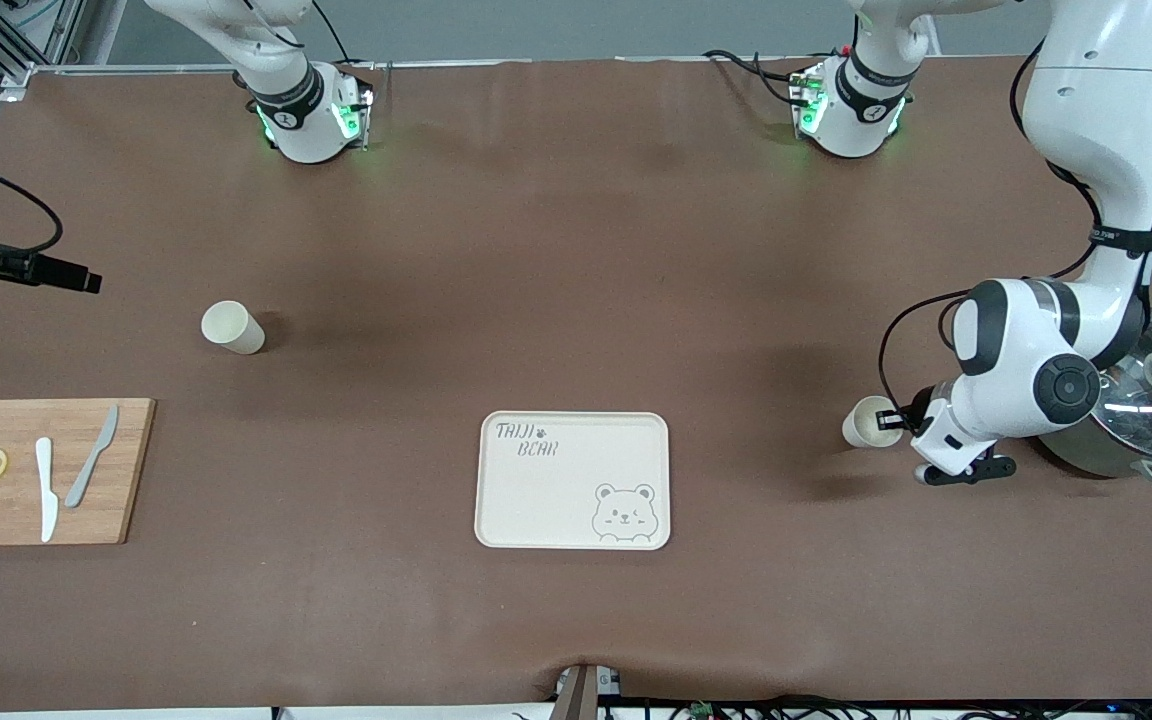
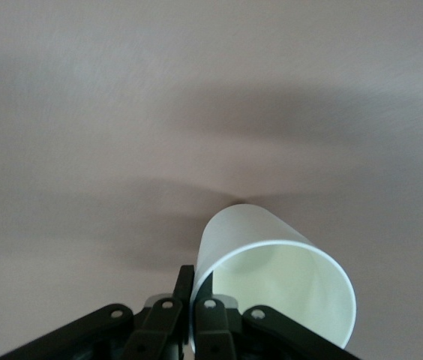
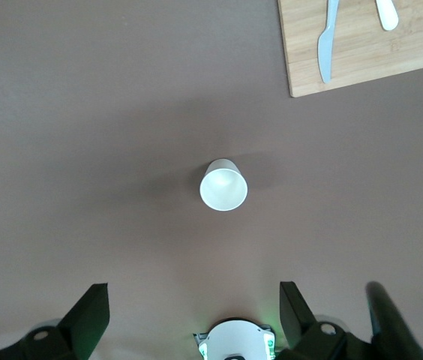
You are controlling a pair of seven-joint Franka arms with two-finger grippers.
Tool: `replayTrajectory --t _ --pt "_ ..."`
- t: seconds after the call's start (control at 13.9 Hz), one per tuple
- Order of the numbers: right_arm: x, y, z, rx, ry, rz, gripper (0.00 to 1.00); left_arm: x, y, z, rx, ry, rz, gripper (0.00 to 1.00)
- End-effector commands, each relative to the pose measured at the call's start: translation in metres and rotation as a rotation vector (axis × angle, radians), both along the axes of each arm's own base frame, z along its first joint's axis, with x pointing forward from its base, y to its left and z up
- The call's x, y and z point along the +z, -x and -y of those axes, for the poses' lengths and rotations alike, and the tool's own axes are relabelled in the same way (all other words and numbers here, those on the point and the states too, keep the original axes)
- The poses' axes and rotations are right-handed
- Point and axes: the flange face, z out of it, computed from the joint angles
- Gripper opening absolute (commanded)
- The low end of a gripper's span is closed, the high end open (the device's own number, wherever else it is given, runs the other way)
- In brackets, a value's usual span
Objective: Place white IKEA cup upright on tray with both arms
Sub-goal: 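Close the left gripper on the cup rim and lift it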
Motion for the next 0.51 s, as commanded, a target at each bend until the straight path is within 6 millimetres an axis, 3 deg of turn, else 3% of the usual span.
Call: replayTrajectory --t 0.0,0.22,0.43 --pt "-0.024 -0.004 0.023 -0.016 -0.011 -0.011 1.0 0.035 -0.013 0.027 0.02 0.029 0.053 0.0" --pt "-0.073 0.004 0.028 -0.031 -0.011 -0.028 1.0 0.048 -0.016 0.063 0.017 0.033 0.076 0.0" --pt "-0.092 0.013 0.038 -0.051 -0.011 -0.031 1.0 0.053 -0.014 0.103 -0.035 0.037 0.088 0.0"
